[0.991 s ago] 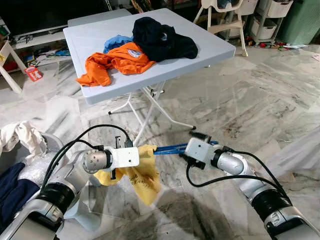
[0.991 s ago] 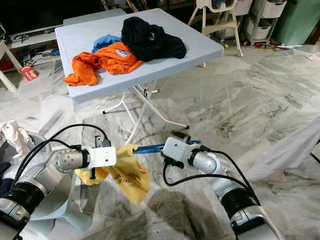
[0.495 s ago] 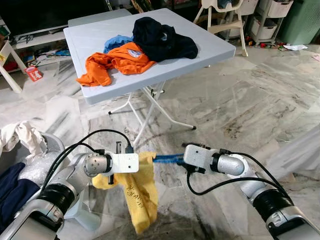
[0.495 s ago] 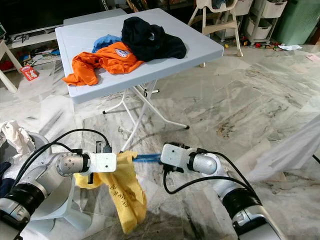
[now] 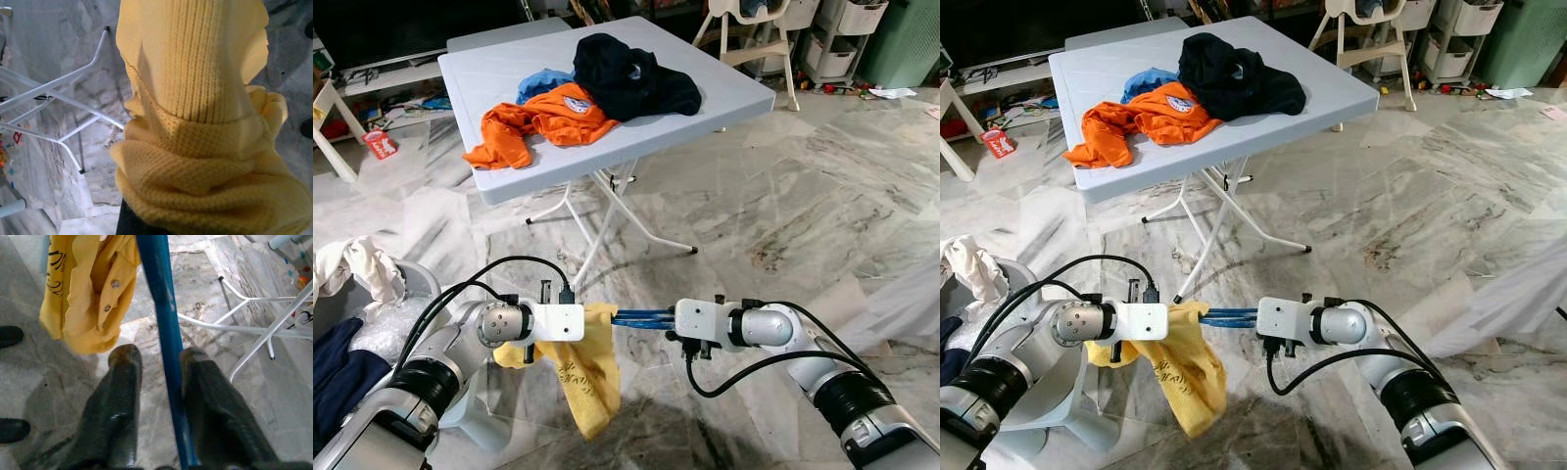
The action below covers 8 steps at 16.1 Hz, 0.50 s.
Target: Hang hanger
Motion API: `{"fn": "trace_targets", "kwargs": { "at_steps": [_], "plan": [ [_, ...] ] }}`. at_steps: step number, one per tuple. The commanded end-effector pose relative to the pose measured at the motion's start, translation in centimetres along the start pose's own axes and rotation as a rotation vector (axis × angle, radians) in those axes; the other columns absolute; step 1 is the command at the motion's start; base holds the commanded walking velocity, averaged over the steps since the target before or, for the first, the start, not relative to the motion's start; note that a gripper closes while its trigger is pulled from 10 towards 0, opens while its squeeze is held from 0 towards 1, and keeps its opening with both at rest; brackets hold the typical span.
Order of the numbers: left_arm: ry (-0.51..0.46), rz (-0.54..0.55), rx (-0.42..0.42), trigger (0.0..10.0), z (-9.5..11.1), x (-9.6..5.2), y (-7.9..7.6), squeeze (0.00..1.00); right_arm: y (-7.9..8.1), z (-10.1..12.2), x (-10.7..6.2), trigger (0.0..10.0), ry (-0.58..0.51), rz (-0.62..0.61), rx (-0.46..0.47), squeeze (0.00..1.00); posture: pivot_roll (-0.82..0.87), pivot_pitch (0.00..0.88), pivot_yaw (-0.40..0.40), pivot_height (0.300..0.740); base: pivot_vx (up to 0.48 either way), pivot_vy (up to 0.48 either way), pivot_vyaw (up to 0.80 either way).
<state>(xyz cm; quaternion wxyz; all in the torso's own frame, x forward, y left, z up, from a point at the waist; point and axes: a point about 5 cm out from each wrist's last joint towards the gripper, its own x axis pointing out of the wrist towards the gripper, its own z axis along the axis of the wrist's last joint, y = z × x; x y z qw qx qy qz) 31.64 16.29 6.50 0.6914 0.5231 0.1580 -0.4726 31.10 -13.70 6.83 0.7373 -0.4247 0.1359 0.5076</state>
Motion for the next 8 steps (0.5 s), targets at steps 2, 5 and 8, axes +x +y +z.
{"fn": "trace_targets", "kwargs": {
  "at_steps": [2, 5, 8],
  "plan": [
    [-0.015, 0.015, 0.021, 10.0, 0.24, -0.35, 0.93, 0.00, -0.08, -0.03, -0.03, 0.0, 0.003, -0.011, 0.006, 0.00, -0.07, 0.062, 0.061, 0.740, 0.000, 0.000, 0.00],
    [-0.021, 0.011, 0.023, 10.0, 0.37, -0.27, 0.88, 0.00, -0.09, 0.01, 0.02, 0.0, 0.002, -0.022, 0.012, 0.00, -0.08, 0.063, 0.061, 0.740, 0.000, 0.000, 0.00],
    [-0.031, 0.009, 0.024, 10.0, 0.62, -0.15, 0.89, 0.00, -0.17, -0.20, -0.03, 0.0, 0.008, -0.038, 0.015, 0.00, -0.08, 0.063, 0.059, 0.740, 0.000, 0.000, 0.00]
  ]
}}
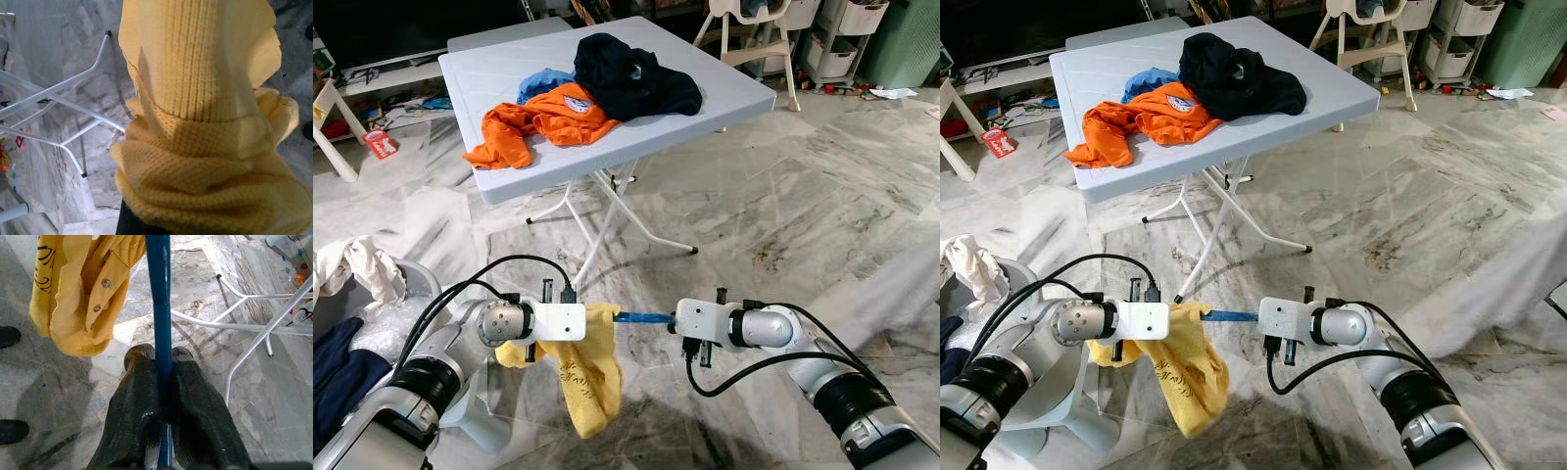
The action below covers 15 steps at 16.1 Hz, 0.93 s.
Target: Hang hanger
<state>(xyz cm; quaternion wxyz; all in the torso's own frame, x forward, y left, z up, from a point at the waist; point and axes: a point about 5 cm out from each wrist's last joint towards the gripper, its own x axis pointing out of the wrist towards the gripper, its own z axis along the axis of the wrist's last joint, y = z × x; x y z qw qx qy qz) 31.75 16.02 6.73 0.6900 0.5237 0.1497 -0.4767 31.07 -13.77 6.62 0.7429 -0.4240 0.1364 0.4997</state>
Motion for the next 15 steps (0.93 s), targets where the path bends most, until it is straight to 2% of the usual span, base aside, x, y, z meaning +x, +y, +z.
{"fn": "trace_targets", "kwargs": {
  "at_steps": [1, 7, 11, 12, 13, 15],
  "plan": [
    [-0.020, 0.005, 0.012, 10.0, 0.4, -0.1, 0.6, 0.00, -0.3, 0.0, -0.1, 0.0, 0.003, -0.025, 0.006, 0.00, -0.08, 0.063, 0.059, 0.740, 0.000, 0.000, 0.00],
    [-0.027, -0.001, 0.025, 10.0, 0.6, 0.1, 0.4, 0.00, -0.2, 0.6, 0.1, 0.0, -0.039, -0.018, 0.008, 0.00, -0.08, 0.061, 0.052, 0.740, 0.000, 0.000, 0.00],
    [-0.044, 0.023, 0.038, 10.0, 1.0, 0.4, 0.6, 0.00, 0.6, 0.9, 0.2, 0.0, -0.099, 0.005, 0.050, 0.00, -0.08, 0.056, 0.055, 0.740, 0.000, 0.000, 0.00],
    [-0.052, 0.034, 0.047, 10.0, 1.1, 0.4, 0.7, 0.05, 0.9, 0.9, 0.2, 0.0, -0.106, 0.013, 0.057, 0.00, -0.08, 0.055, 0.056, 0.740, 0.000, 0.000, 0.00],
    [-0.058, 0.037, 0.049, 10.0, 1.2, 0.4, 0.8, 1.00, 1.0, 0.9, 0.1, 0.0, -0.113, 0.010, 0.063, 0.00, -0.08, 0.056, 0.060, 0.740, 0.000, 0.000, 0.00],
    [-0.067, 0.077, 0.056, 10.0, 1.2, 0.4, 1.3, 1.00, 1.0, 0.7, 0.0, 0.0, -0.119, -0.008, 0.086, 0.00, -0.08, 0.056, 0.069, 0.740, 0.000, 0.000, 0.00]
  ]
}}
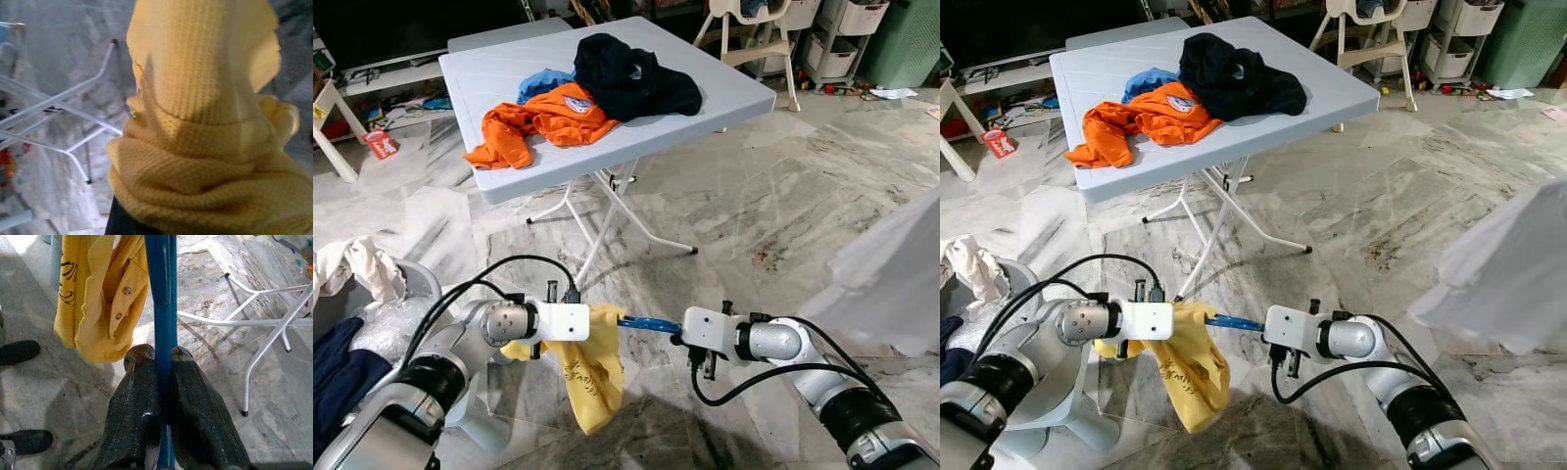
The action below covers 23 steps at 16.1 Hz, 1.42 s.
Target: Hang hanger
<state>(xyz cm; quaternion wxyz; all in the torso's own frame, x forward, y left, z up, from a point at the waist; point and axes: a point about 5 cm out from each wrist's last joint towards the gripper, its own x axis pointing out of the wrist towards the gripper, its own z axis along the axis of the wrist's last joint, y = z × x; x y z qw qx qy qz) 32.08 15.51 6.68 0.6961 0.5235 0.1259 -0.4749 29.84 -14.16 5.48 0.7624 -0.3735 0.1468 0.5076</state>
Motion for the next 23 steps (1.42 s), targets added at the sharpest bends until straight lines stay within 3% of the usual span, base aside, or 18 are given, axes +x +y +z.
{"fn": "trace_targets", "kwargs": {
  "at_steps": [1, 11, 20, 23],
  "plan": [
    [-0.039, 0.067, 0.033, 10.0, 0.9, -0.1, 1.4, 1.00, -0.3, 1.3, 0.2, 0.0, -0.072, -0.022, -0.012, 0.00, -0.08, 0.055, 0.072, 0.740, 0.000, 0.000, 0.00],
    [-0.151, 0.339, 0.104, 10.0, 2.4, -1.1, 5.0, 1.00, 0.6, 1.7, 1.1, 0.0, -0.097, -0.030, 0.029, 0.00, -0.08, 0.046, 0.079, 0.740, 0.000, 0.000, 0.00],
    [-0.148, 0.352, 0.147, 10.0, 2.3, -1.1, 5.3, 1.00, 0.6, 1.6, 1.3, 0.0, -0.101, -0.051, 0.062, 0.00, -0.08, 0.037, 0.087, 0.740, 0.000, 0.000, 0.00],
    [-0.136, 0.242, 0.126, 10.0, 1.9, -1.3, 5.2, 1.00, 0.8, 1.5, 1.2, 0.0, -0.098, -0.051, 0.066, 0.00, -0.08, 0.035, 0.088, 0.740, 0.000, 0.000, 0.00]
  ]
}}
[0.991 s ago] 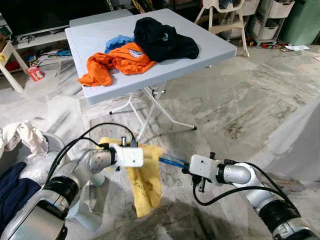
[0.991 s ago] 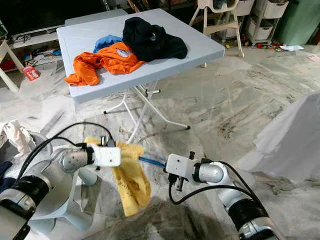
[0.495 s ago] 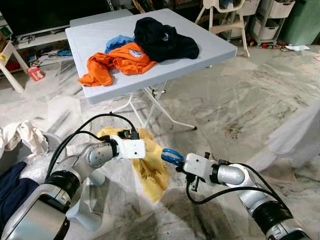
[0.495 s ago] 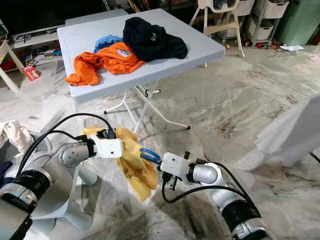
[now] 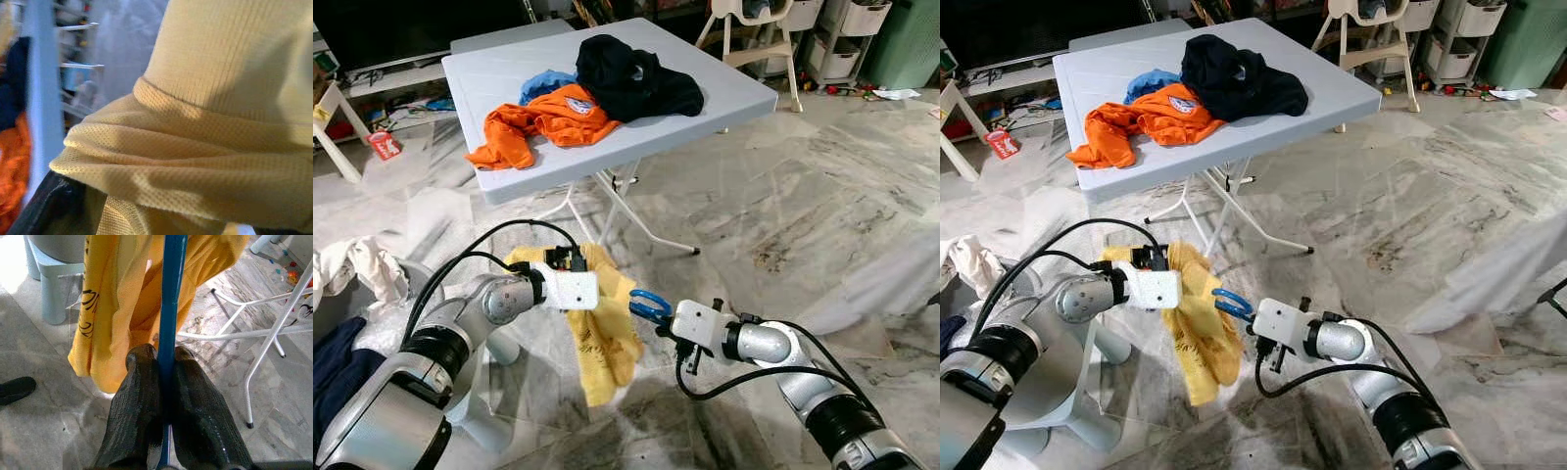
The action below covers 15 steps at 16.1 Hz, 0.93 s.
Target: Hang hanger
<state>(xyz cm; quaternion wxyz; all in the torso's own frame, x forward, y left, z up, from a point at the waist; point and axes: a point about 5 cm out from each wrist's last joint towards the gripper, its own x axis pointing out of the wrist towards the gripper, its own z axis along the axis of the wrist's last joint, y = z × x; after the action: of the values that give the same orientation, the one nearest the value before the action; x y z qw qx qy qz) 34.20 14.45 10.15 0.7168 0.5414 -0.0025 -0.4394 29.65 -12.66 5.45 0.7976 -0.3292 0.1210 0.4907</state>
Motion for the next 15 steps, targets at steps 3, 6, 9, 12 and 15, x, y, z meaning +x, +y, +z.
{"fn": "trace_targets", "kwargs": {
  "at_steps": [3, 6, 9, 12, 15],
  "plan": [
    [0.035, -0.056, 0.018, 10.0, -0.5, -0.8, 1.3, 1.00, 0.4, 0.2, 0.3, 0.0, -0.006, 0.018, -0.007, 0.00, -0.08, 0.033, 0.089, 0.740, 0.000, 0.000, 0.00],
    [0.106, -0.203, -0.003, 10.0, -1.6, -1.8, 0.3, 1.00, 0.4, 0.2, 0.5, 0.0, -0.004, 0.020, -0.011, 0.00, -0.07, 0.033, 0.086, 0.740, 0.000, 0.000, 0.00],
    [0.145, -0.330, 0.005, 10.0, -2.0, -2.7, 0.1, 0.40, 0.4, 0.3, 0.6, 0.0, -0.003, 0.022, -0.013, 0.00, -0.06, 0.037, 0.081, 0.740, 0.000, 0.000, 0.00],
    [0.142, -0.309, 0.073, 10.0, -1.3, -2.7, 1.3, 0.00, 0.3, 0.4, 0.7, 0.0, -0.007, 0.018, -0.010, 0.00, -0.06, 0.038, 0.082, 0.740, 0.000, 0.000, 0.00],
    [0.141, -0.267, 0.079, 10.0, -0.8, -2.8, 2.5, 0.00, 0.4, 0.4, 0.8, 0.0, -0.010, 0.013, -0.003, 0.00, -0.07, 0.039, 0.087, 0.740, 0.000, 0.000, 0.00]
  ]
}}
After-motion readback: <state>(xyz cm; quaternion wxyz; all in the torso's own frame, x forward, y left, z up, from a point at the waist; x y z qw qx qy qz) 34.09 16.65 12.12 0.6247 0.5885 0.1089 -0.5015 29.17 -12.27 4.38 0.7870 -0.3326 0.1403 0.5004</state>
